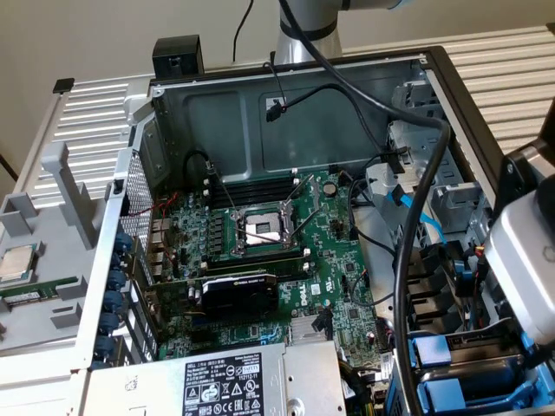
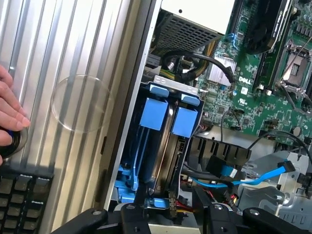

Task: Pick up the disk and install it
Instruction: 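Insert the first disk wire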

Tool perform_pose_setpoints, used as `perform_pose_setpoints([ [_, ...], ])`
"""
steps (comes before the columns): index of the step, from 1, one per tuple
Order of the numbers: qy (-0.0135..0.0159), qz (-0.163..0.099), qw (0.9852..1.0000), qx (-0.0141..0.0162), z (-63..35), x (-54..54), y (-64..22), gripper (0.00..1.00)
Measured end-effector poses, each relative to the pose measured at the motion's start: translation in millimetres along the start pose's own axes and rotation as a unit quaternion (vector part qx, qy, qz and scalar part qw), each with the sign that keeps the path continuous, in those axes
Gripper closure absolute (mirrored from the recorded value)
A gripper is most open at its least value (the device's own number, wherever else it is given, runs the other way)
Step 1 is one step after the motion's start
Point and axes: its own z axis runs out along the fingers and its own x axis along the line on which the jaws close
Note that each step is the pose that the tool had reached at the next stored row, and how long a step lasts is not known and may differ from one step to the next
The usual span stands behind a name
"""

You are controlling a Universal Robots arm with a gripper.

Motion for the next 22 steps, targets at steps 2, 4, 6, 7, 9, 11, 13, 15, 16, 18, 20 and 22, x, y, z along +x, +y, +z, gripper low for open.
perform_pose_setpoints([
  [2, -0.0012, -0.001, 1.0, 0.0, -0.1, 0.2, 0.0, 0.51],
  [4, -0.0013, -0.001, 1.0, 0.0, 0.0, 0.2, 0.0, 0.51],
  [6, -0.0014, -0.002, 1.0, -0.0003, -0.1, 0.8, 0.1, 0.51],
  [7, -0.0024, -0.002, 1.0, -0.0003, 0.0, 1.8, 0.1, 0.51],
  [9, -0.0058, -0.003, 1.0, -0.0002, 0.1, 3.4, 0.4, 0.51],
  [11, -0.0107, -0.004, 0.9999, 0.0001, 0.4, 4.2, 0.5, 0.51],
  [13, -0.0179, -0.005, 0.9998, 0.0008, 0.6, 4.8, 0.6, 0.51],
  [15, -0.0229, -0.006, 0.9997, 0.0003, 1.1, 5.7, 0.8, 0.51],
  [16, -0.0241, -0.006, 0.9997, -0.0005, 1.4, 6.4, 0.8, 0.51],
  [18, -0.0257, -0.007, 0.9996, -0.002, 1.8, 7.7, 0.9, 0.51],
  [20, -0.028, -0.007, 0.9996, -0.0042, 2.4, 8.9, -0.2, 0.51],
  [22, -0.0319, -0.007, 0.9994, -0.0063, 3.1, 9.6, -1.8, 0.51],
])
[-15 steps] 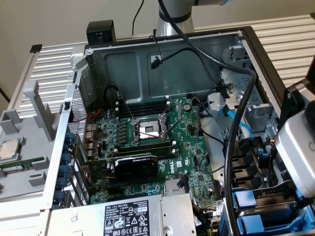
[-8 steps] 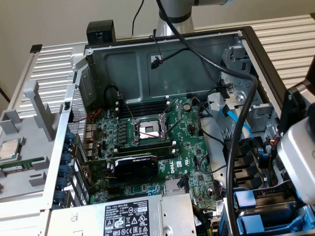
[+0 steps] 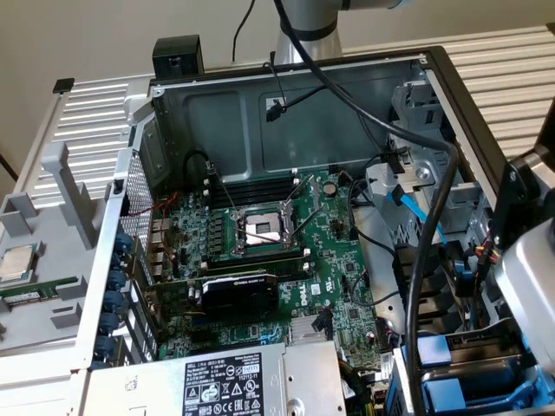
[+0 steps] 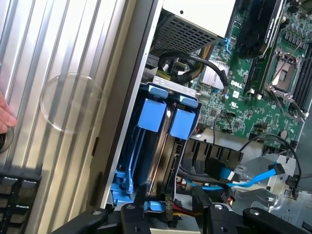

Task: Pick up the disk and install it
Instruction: 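Insert the first disk wire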

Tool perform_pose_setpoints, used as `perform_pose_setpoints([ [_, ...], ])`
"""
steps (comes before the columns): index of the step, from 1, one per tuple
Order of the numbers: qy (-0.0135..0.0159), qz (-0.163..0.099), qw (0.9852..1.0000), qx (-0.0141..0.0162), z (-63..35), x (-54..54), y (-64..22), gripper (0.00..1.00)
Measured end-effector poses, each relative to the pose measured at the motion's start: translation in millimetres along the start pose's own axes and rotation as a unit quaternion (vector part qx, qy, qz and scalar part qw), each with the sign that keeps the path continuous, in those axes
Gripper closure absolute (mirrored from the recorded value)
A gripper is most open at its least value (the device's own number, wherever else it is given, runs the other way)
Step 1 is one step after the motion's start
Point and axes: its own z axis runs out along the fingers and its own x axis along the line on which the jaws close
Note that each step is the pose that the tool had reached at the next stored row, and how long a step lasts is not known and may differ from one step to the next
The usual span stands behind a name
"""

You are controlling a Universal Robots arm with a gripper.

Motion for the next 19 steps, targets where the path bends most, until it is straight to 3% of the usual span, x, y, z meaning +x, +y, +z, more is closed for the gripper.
perform_pose_setpoints([
  [2, -0.0034, 0.0, 1.0, 0.0003, 0.7, 0.4, -0.2, 0.51],
  [12, -0.0067, 0.0, 1.0, 0.001, 2.8, 1.3, 0.1, 0.51],
  [15, -0.0075, 0.0, 1.0, 0.0013, 3.1, 1.4, 0.1, 0.53],
  [16, -0.0078, 0.0, 1.0, 0.0013, 3.1, 1.4, 0.1, 0.6],
  [19, -0.0091, 0.0, 1.0, 0.0017, 3.3, 1.8, 0.3, 0.6],
])
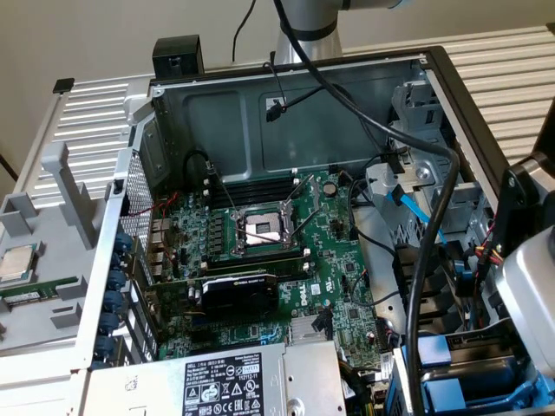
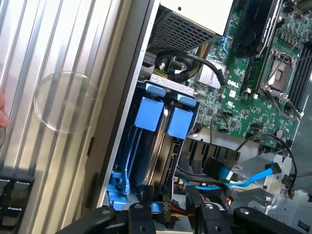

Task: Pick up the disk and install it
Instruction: 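Insert the first disk wire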

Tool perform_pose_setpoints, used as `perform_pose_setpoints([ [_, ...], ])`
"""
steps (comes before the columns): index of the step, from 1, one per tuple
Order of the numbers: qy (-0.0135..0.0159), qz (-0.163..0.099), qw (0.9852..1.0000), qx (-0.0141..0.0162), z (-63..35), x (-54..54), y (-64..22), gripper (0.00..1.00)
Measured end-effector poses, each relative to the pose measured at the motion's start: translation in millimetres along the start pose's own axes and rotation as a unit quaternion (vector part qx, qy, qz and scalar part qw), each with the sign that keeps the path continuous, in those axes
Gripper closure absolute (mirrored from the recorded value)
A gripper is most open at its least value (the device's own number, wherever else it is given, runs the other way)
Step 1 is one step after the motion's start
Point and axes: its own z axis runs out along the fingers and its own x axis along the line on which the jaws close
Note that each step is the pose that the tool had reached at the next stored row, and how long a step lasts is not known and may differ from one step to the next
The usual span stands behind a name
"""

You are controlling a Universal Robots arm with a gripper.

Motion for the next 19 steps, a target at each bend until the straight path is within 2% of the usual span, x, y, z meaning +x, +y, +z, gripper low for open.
perform_pose_setpoints([
  [2, -0.0041, 0.0, 1.0, 0.0011, 0.6, 0.8, 0.2, 0.6],
  [5, -0.0134, 0.001, 0.9999, 0.0027, 1.5, 3.5, 0.9, 0.6],
  [6, -0.0155, 0.001, 0.9999, 0.0029, 1.3, 4.7, 1.1, 0.6],
  [14, -0.0286, 0.002, 0.9996, 0.0045, 3.9, 9.7, 0.9, 0.6],
  [19, -0.0339, 0.004, 0.9994, 0.0017, 4.1, 13.4, 1.1, 0.6],
])
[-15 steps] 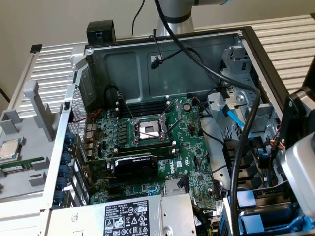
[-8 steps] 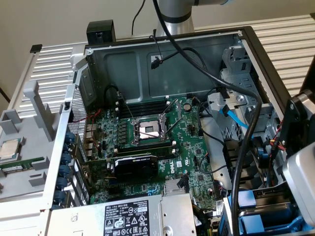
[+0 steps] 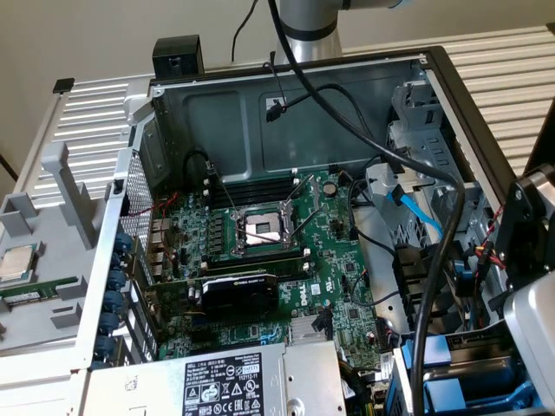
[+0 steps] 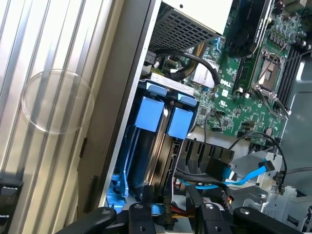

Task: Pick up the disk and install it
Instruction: 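Insert the first disk wire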

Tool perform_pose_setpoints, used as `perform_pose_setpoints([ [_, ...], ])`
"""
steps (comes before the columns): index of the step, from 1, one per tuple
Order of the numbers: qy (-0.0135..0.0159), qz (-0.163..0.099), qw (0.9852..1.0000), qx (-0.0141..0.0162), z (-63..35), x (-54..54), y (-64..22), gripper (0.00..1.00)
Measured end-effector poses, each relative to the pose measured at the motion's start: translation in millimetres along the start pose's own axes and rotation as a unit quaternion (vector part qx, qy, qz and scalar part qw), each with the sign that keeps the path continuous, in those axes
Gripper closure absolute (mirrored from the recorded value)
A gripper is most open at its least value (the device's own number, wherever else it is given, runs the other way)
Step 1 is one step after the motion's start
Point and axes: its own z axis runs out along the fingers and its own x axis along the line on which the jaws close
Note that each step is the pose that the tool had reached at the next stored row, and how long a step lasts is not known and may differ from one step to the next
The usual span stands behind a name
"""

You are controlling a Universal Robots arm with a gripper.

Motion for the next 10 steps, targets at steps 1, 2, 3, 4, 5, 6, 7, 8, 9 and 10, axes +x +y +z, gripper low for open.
perform_pose_setpoints([
  [1, -0.0013, 0.0, 1.0, -0.0004, 0.7, 0.3, 0.1, 0.6],
  [2, -0.0028, 0.0, 1.0, -0.0005, 1.3, 0.6, 0.1, 0.6],
  [3, -0.0042, 0.0, 1.0, -0.0005, 1.9, 0.9, 0.2, 0.6],
  [4, -0.0054, 0.0, 1.0, -0.0004, 2.4, 1.1, 0.3, 0.6],
  [5, -0.0065, 0.0, 1.0, -0.0004, 2.8, 1.3, 0.4, 0.6],
  [6, -0.0073, 0.0, 1.0, -0.0003, 3.0, 1.5, 0.3, 0.6],
  [7, -0.008, 0.0, 1.0, -0.0003, 3.3, 1.7, 0.4, 0.6],
  [8, -0.0084, -0.001, 1.0, -0.0005, 3.4, 1.8, 0.4, 0.6],
  [9, -0.0086, -0.002, 1.0, -0.0007, 3.5, 1.9, 0.4, 0.6],
  [10, -0.0089, -0.002, 1.0, -0.0008, 3.8, 2.1, 0.5, 0.6],
])
